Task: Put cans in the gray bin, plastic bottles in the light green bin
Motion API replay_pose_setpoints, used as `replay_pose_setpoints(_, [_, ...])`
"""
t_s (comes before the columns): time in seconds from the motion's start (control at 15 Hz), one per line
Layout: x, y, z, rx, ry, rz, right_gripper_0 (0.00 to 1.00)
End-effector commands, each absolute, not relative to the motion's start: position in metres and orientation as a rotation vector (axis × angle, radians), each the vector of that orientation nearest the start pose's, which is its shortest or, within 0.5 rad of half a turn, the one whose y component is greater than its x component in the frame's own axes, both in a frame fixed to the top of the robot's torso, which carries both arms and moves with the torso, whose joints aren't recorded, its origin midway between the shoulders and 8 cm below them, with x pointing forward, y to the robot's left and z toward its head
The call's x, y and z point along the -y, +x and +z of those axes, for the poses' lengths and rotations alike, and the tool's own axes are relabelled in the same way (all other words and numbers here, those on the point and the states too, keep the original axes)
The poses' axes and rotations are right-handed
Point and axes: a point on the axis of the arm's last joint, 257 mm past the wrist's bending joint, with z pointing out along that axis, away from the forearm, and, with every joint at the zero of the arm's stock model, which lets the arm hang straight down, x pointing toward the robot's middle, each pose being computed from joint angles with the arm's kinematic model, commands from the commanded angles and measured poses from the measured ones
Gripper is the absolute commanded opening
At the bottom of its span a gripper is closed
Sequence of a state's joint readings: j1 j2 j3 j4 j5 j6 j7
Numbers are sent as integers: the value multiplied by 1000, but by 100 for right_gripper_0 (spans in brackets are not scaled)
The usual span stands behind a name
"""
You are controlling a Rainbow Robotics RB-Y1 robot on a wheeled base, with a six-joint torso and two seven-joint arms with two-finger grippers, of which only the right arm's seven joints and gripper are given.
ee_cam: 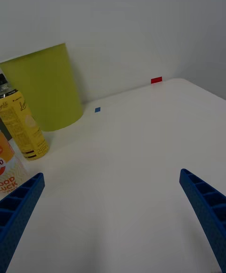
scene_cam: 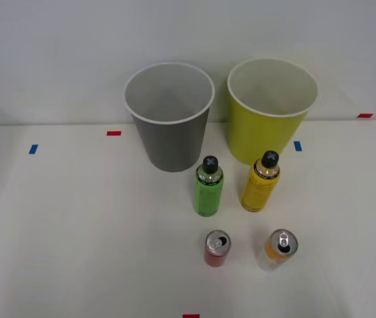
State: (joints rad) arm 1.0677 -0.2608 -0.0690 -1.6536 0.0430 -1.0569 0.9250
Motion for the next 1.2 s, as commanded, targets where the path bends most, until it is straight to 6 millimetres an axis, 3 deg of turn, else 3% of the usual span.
replay_pose_setpoints(0.07, [360,144,-266,-1467,221,170,100])
replay_pose_setpoints(1.2, [360,144,-266,-1467,221,170,100])
